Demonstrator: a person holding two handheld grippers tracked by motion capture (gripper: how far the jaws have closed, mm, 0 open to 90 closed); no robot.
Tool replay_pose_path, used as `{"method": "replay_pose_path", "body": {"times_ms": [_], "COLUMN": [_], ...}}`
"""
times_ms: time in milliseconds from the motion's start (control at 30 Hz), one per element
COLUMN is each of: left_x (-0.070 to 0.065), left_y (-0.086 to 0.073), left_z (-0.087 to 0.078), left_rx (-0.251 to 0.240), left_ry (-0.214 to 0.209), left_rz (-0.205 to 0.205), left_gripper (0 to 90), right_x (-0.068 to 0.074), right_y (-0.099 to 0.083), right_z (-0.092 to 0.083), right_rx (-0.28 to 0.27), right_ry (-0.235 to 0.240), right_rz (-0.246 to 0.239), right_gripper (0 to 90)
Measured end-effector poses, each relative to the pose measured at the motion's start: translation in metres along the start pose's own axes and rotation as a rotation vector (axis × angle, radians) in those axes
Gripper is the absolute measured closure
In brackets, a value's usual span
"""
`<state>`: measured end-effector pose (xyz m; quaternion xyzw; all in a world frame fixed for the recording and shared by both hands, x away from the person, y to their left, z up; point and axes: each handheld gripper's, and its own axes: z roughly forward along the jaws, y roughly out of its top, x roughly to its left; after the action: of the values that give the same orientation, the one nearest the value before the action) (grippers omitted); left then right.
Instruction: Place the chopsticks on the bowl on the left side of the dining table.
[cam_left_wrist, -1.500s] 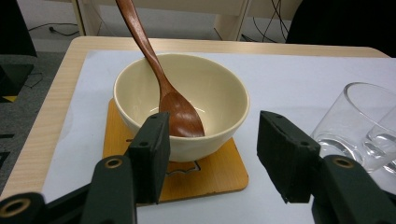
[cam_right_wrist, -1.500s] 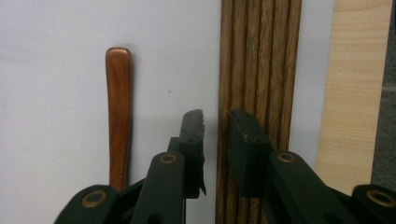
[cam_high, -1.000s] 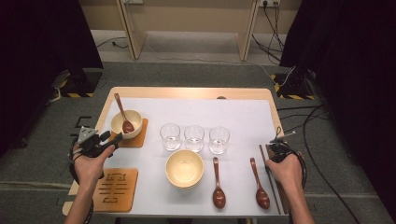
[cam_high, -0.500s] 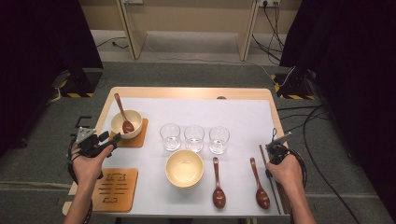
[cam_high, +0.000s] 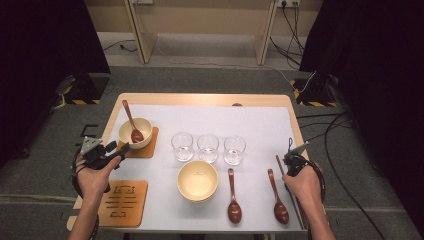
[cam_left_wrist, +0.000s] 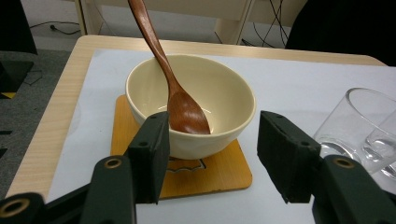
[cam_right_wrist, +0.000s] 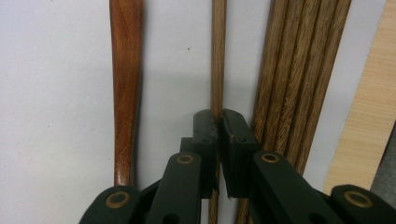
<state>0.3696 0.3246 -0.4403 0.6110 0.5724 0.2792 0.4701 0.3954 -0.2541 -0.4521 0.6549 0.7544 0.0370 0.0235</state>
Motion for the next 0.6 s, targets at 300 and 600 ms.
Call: {"method": "replay_pose_path", "body": {"times_ms": [300,600], "left_x": [0.001,0.0], "left_y": [0.002,0.001], "left_z": [-0.004,-0.007], "left_rx": [-0.016,-0.019], "left_ry": [0.001,-0.004], "left_rz": [-0.004,-0.002], "left_gripper": [43.8,43.9], "right_x": [-0.002,0.002], "right_y": [0.0,0.007], "right_z": [-0.002,-0.022], "right_rx": [-0.015,-0.144], "right_ry": [0.028,0.048], "right_rz": [0.005,0.008], "right_gripper": [85.5,85.5]}}
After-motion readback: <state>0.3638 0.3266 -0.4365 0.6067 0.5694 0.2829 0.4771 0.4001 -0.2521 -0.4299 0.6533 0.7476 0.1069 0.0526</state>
